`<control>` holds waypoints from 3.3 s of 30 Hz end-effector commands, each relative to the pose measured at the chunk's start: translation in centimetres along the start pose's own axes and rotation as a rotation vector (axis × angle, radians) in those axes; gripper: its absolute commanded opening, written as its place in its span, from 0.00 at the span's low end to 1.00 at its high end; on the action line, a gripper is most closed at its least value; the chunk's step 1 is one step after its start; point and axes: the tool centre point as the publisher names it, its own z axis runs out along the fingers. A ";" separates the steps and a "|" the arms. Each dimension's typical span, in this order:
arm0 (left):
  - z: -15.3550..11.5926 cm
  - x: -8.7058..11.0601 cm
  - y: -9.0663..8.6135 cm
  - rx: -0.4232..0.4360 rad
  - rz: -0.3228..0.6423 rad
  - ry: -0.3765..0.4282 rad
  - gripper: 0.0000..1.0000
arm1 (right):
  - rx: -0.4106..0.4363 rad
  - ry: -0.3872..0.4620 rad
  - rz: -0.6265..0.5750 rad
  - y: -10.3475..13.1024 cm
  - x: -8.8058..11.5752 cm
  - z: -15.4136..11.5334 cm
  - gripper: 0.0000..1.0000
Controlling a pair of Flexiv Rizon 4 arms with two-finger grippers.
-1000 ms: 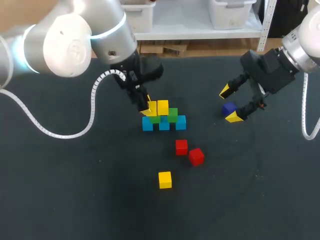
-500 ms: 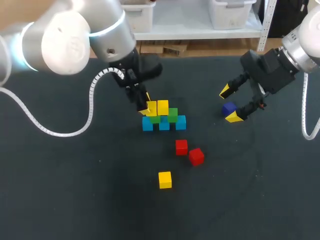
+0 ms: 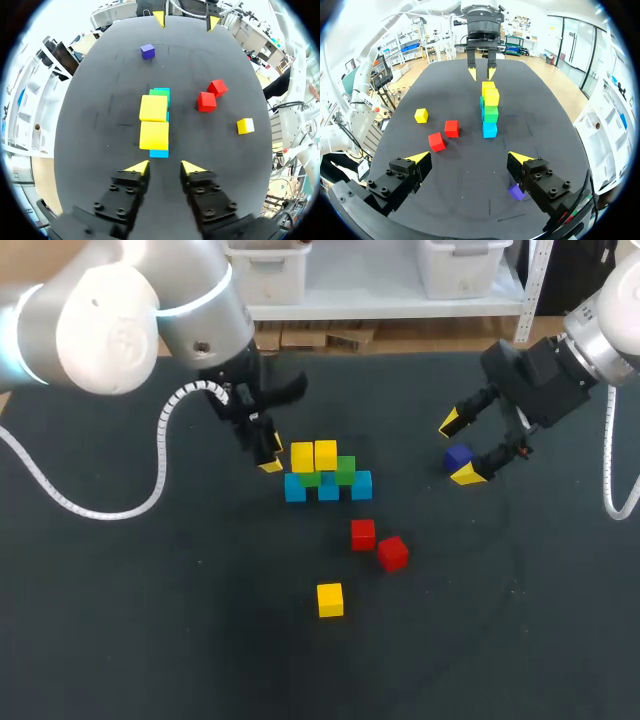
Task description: Place the blue cubes, place green cubes on the blue cubes, place the yellow cubes on the green cubes, then place the red cubes on the yellow cubes, and place purple cube on the red cubes.
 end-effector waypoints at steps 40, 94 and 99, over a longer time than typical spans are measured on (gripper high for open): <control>1.0 -0.5 0.2 0.008 -0.006 0.003 0.00 | -0.001 -0.002 -0.001 -0.1 0.0 0.0 1.00; -5.9 9.9 -4.6 0.002 0.130 -0.239 1.00 | -0.001 -0.002 -0.001 -0.1 0.0 0.0 1.00; -5.9 9.9 -4.6 0.002 0.130 -0.239 1.00 | 0.022 0.031 -0.021 0.8 -0.8 0.3 1.00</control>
